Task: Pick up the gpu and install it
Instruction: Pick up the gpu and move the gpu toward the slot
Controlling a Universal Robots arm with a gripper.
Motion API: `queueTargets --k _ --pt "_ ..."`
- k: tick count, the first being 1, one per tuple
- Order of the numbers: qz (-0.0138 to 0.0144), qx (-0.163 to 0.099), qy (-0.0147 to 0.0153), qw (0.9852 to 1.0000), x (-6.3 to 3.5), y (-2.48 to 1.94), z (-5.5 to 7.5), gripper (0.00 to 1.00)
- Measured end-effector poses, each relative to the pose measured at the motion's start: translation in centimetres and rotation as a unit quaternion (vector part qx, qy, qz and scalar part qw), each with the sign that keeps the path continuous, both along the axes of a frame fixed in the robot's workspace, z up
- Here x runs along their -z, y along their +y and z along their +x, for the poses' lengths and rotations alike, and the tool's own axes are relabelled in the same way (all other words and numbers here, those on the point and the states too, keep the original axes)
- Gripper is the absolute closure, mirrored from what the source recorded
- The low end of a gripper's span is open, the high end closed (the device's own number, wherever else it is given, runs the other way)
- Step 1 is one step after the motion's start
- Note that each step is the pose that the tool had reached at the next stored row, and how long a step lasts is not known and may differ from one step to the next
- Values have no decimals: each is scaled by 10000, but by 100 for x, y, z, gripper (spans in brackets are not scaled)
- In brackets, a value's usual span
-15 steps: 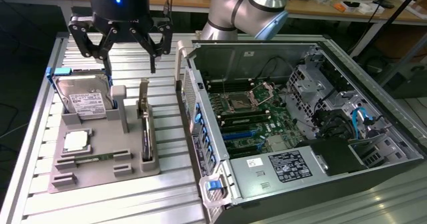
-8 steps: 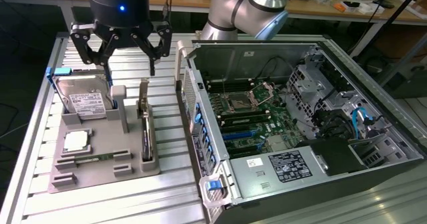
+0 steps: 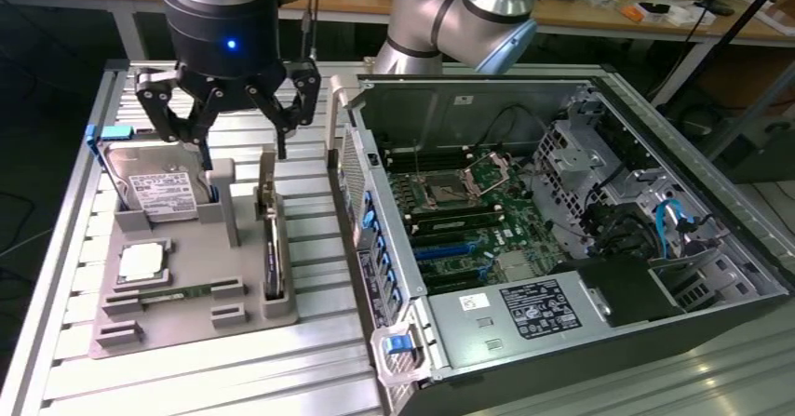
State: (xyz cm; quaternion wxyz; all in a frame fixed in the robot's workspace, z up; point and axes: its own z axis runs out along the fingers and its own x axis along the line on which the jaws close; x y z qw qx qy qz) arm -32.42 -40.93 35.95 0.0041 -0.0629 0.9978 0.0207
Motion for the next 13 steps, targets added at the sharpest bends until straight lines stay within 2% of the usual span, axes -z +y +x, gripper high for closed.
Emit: queueTargets --k 1,2,3,13 --pt "0 -8 0 10000 26 -2 1 30" --pt "0 -14 0 10000 44 -4 0 30" --pt "0 -20 0 10000 62 -4 0 36" --pt "0 -80 0 10000 267 -17 21 38"
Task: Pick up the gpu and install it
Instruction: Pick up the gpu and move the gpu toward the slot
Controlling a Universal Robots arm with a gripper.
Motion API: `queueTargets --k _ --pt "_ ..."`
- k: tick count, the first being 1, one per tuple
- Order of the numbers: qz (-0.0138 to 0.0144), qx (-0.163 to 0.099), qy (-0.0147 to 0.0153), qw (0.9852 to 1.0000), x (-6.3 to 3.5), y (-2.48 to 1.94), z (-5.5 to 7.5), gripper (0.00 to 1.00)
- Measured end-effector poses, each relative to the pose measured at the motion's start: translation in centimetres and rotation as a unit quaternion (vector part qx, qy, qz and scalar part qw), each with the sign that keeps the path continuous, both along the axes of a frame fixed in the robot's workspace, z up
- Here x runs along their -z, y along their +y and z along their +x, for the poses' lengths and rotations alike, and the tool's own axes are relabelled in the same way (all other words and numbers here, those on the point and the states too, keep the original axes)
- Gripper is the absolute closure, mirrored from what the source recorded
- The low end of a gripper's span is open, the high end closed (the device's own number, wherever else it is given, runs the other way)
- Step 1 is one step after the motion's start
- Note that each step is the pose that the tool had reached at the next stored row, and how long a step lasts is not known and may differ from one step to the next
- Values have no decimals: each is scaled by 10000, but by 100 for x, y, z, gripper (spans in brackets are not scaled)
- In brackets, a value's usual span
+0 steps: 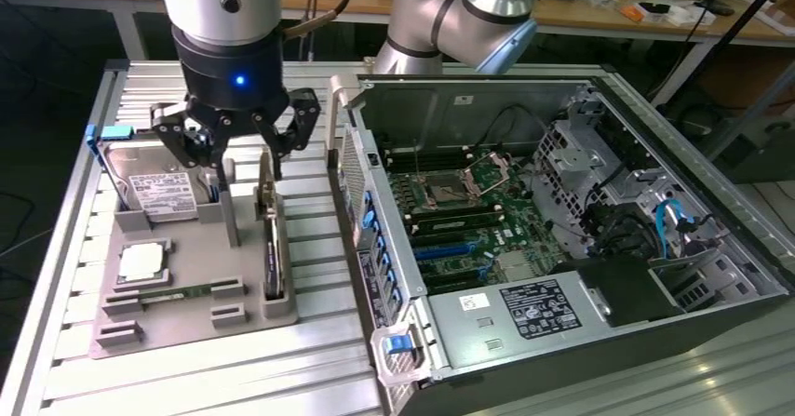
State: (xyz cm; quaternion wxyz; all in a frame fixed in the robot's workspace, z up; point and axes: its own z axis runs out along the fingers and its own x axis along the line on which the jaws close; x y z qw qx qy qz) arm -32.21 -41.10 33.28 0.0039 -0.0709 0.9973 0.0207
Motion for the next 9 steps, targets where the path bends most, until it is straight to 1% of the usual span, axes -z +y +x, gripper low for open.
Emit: queueTargets --k 1,2,3,4,9 --pt "-1 -3 0 10000 19 0 1 38" --pt "-1 -8 0 10000 39 -1 4 45" --pt "-1 -10 0 10000 57 -3 5 45" --pt "0 -13 0 10000 76 -5 6 52" --pt "0 -16 0 10000 167 -35 7 52"
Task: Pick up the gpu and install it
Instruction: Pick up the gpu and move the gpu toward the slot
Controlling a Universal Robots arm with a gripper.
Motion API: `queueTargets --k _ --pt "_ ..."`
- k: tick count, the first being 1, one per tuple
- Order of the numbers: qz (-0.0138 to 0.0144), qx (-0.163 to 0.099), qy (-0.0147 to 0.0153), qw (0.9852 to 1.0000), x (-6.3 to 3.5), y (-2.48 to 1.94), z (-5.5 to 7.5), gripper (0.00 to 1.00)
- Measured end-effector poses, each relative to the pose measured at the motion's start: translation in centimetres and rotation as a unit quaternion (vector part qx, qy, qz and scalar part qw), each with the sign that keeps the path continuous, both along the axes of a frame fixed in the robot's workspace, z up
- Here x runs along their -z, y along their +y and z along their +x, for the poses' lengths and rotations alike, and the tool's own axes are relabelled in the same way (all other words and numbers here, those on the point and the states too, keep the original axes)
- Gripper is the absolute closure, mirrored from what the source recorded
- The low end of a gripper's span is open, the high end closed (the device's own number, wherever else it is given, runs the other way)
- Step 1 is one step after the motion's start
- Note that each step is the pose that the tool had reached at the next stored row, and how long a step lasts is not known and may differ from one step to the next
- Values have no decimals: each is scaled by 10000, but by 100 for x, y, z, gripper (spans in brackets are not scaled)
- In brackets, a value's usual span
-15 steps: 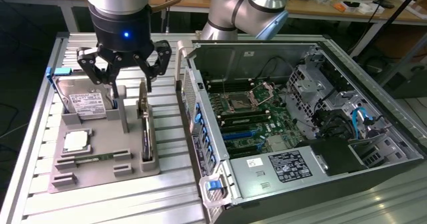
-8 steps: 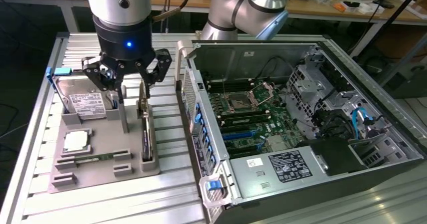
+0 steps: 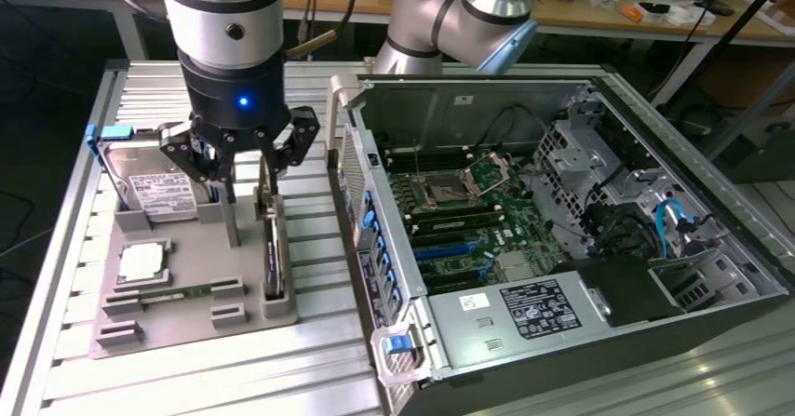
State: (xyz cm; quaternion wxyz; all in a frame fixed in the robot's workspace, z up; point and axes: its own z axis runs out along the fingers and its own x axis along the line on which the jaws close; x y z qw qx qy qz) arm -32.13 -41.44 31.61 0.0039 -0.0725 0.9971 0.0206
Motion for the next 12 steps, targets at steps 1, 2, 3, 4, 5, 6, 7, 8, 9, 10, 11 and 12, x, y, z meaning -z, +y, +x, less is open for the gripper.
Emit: queueTargets --k 1,2,3,4,5,6,7,8,9,10,11,12 --pt "0 0 0 10000 26 -5 3 52" --pt "0 9 0 10000 43 -8 4 52" --pt "0 30 -1 10000 58 -9 3 52" --pt "0 56 -2 10000 73 -11 3 52" --pt "0 84 -3 10000 87 -13 4 52" --pt "0 117 -4 9999 101 -14 4 52" --pt "0 149 -5 9999 111 -14 4 52" --pt "0 181 -7 9998 123 -15 4 52" --pt "-1 210 -8 9998 134 -15 4 52" --pt "0 233 -9 9997 146 -16 4 52" --pt "0 255 -10 9997 157 -17 4 52" --pt "-1 277 -10 9996 171 -18 4 52"
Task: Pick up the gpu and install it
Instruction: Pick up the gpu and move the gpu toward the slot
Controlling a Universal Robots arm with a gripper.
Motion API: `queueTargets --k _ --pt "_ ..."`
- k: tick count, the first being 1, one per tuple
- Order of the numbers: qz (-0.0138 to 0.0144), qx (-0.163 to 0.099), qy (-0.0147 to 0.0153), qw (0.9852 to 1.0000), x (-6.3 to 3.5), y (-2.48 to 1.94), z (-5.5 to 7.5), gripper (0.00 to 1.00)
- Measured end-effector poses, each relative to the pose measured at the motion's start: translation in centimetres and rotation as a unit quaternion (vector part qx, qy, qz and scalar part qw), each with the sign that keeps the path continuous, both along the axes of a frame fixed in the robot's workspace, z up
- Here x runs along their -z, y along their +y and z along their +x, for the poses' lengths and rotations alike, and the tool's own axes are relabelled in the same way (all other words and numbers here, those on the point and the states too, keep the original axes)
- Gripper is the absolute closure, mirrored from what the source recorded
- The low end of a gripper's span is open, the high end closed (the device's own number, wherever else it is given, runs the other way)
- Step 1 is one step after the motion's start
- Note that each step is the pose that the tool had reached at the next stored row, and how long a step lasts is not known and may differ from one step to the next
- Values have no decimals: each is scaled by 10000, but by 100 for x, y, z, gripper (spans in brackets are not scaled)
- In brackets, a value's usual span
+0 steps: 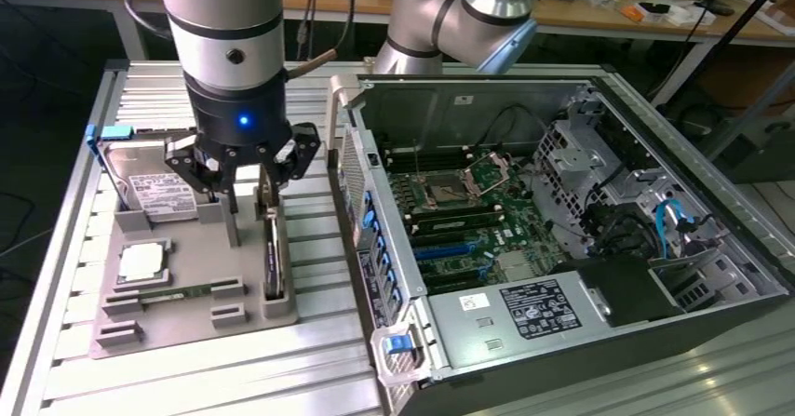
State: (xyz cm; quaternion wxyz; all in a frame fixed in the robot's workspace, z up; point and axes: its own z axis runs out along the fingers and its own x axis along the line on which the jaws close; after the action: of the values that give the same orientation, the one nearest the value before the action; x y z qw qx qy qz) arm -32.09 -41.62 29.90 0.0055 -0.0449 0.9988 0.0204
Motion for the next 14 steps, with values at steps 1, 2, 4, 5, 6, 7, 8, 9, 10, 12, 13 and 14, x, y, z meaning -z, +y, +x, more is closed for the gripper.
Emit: queueTargets --k 1,2,4,5,6,7,8,9,10,12,13,14 --pt "0 18 -1 10000 14 -1 1 52" --pt "0 39 -1 10000 32 -3 1 52" --pt "1 81 -2 10000 85 -11 6 52" --pt "0 98 -2 10000 102 -13 7 52" --pt "0 114 -2 9999 117 -15 8 52" --pt "0 129 -3 9999 131 -16 9 52" --pt "0 140 -3 9999 148 -19 14 52" --pt "0 144 -3 9999 165 -21 28 52" --pt "-1 147 -2 9999 182 -23 46 52" --pt "0 150 -3 9999 220 -27 86 52" --pt "1 154 -4 9999 240 -31 102 52" --pt "1 158 -4 9999 257 -35 112 52"
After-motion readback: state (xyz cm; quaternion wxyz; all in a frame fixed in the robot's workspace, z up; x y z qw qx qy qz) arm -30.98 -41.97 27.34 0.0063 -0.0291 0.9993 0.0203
